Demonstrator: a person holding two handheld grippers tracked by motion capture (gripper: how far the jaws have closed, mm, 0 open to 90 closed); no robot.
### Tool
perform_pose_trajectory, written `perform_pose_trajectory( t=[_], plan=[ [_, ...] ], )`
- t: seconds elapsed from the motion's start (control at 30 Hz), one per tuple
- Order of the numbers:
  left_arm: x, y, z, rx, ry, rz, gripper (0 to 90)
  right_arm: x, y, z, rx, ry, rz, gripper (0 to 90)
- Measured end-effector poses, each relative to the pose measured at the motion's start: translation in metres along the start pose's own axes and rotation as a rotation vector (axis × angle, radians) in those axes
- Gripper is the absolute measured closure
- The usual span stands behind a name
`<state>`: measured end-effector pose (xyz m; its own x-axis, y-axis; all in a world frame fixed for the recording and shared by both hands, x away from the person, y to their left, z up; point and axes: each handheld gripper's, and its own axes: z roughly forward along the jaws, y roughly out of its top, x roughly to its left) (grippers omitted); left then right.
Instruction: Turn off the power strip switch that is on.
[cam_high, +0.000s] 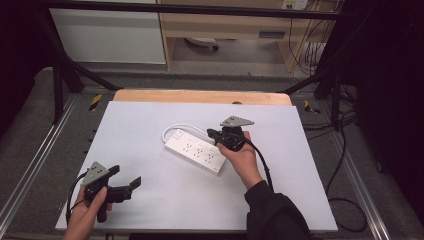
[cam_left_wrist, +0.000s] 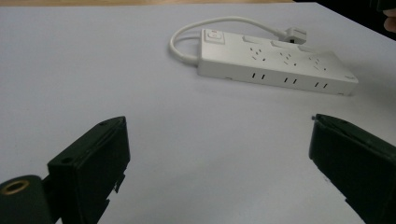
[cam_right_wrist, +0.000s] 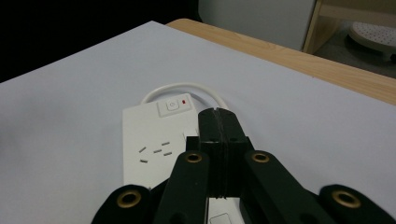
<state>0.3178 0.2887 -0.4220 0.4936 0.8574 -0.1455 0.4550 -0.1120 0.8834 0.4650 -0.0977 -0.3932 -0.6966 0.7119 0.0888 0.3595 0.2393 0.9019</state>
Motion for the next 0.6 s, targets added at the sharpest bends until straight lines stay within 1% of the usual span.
perform_pose_trajectory(
  t=[0.27, 0.37, 0.43, 0.57, 0.6],
  plan=[
    [-0.001, 0.0, -0.001, -0.004, -0.007, 0.005, 5.4, 0.001, 0.005, -0.014, -0.025, -0.004, 0.002, 90.0],
    [-0.001, 0.001, -0.001, -0.006, -0.008, 0.004, 5.4, 0.001, 0.006, -0.018, -0.031, -0.007, -0.007, 90.0],
    [-0.002, 0.001, -0.002, -0.01, -0.009, 0.005, 5.4, 0.0, 0.007, -0.021, -0.03, -0.019, -0.016, 90.0],
    [-0.003, 0.001, -0.002, -0.009, -0.017, 0.009, 5.3, -0.004, 0.008, -0.029, -0.045, -0.022, -0.001, 87.3],
    [-0.003, 0.001, -0.002, -0.009, -0.02, 0.01, 5.4, -0.005, 0.009, -0.031, -0.049, -0.025, 0.003, 85.1]
  ],
)
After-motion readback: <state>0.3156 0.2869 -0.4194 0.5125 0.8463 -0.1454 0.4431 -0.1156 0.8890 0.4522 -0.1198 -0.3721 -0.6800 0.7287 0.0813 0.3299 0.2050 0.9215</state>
